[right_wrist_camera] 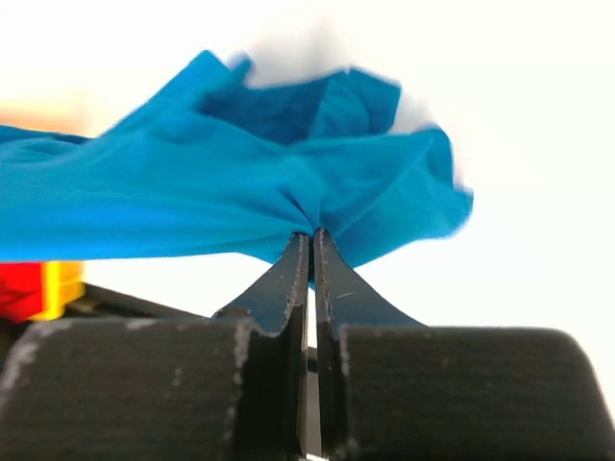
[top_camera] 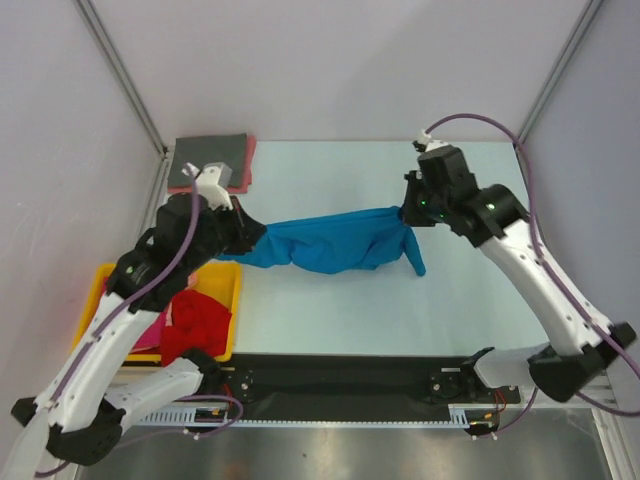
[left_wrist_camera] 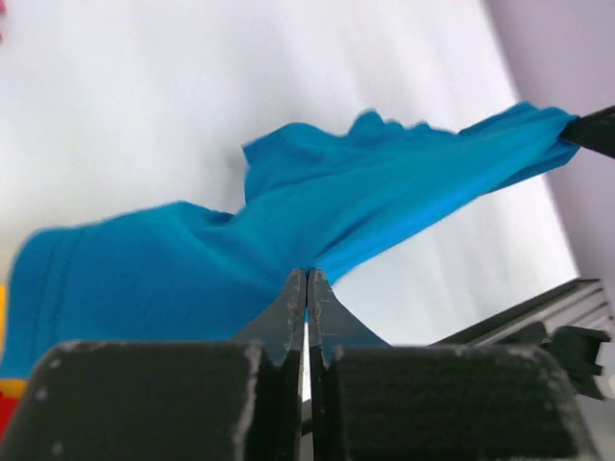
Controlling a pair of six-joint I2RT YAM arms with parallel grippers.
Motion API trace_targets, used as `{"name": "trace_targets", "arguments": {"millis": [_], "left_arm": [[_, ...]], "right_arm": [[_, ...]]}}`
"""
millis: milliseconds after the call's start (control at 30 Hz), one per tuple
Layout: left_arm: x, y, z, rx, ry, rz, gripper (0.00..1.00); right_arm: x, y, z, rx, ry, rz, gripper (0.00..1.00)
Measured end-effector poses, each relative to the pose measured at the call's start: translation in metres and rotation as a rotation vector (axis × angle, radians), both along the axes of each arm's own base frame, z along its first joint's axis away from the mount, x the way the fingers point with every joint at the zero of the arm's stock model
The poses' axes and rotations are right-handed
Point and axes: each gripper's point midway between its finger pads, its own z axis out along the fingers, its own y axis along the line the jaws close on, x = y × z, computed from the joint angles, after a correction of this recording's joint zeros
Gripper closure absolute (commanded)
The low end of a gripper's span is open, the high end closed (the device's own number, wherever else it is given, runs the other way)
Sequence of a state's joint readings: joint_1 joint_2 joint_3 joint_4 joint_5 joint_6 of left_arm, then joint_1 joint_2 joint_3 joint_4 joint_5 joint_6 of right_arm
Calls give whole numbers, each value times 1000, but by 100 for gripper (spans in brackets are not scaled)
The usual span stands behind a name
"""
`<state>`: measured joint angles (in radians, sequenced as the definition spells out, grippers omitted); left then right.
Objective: Fold and stack the t-shirts
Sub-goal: Flatten the tshirt out
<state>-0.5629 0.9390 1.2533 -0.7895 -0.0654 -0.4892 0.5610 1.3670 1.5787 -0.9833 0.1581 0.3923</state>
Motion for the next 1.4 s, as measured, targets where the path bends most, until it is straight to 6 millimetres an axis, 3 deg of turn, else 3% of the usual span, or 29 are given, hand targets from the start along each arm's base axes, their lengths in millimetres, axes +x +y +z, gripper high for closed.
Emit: {"name": "trace_targets", "arguments": {"millis": [67, 133, 267, 333, 467, 500, 600, 633, 733, 833, 967, 1100, 1267, 1400], "left_arm": [[-9, 3, 21, -38, -59, -11, 100], [-11, 13, 34, -33, -102, 13, 100], [-4, 20, 57, -26, -150, 50, 100], [11, 14, 67, -9, -150, 55, 100], [64, -15, 72, 31, -138, 57, 100], [77, -24, 66, 43, -123, 52, 98], [93, -46, 37, 69, -47, -6, 66], [92, -53, 26, 68, -22, -35, 42], [79, -78, -6, 14, 36, -129, 12], [54, -109, -58, -74, 136, -243, 14], [26, -156, -141, -74, 342, -365, 22], [0, -219, -205, -35, 475, -490, 31], [-14, -269, -242, -20, 526, -559, 37], [-1, -294, -249, -50, 513, -565, 44]], "right_arm": [[-14, -9, 27, 40, -66, -4, 100], [-18, -30, 41, 10, -108, -61, 100], [-2, -64, 51, -51, -138, -169, 100], [15, -73, 53, -71, -135, -200, 100], [55, -83, 52, -107, -110, -246, 100], [61, -84, 50, -118, -95, -249, 100], [59, -81, 35, -133, -41, -257, 100], [50, -80, 27, -128, -21, -252, 100], [6, -82, -2, -107, 56, -226, 100], [-24, -83, 0, -60, 65, -215, 100], [-32, -88, 17, -22, 20, -234, 100], [-37, -97, 14, -29, 54, -272, 100], [-47, -109, 12, -36, 78, -308, 100], [-57, -117, 15, -38, 77, -325, 100]]}}
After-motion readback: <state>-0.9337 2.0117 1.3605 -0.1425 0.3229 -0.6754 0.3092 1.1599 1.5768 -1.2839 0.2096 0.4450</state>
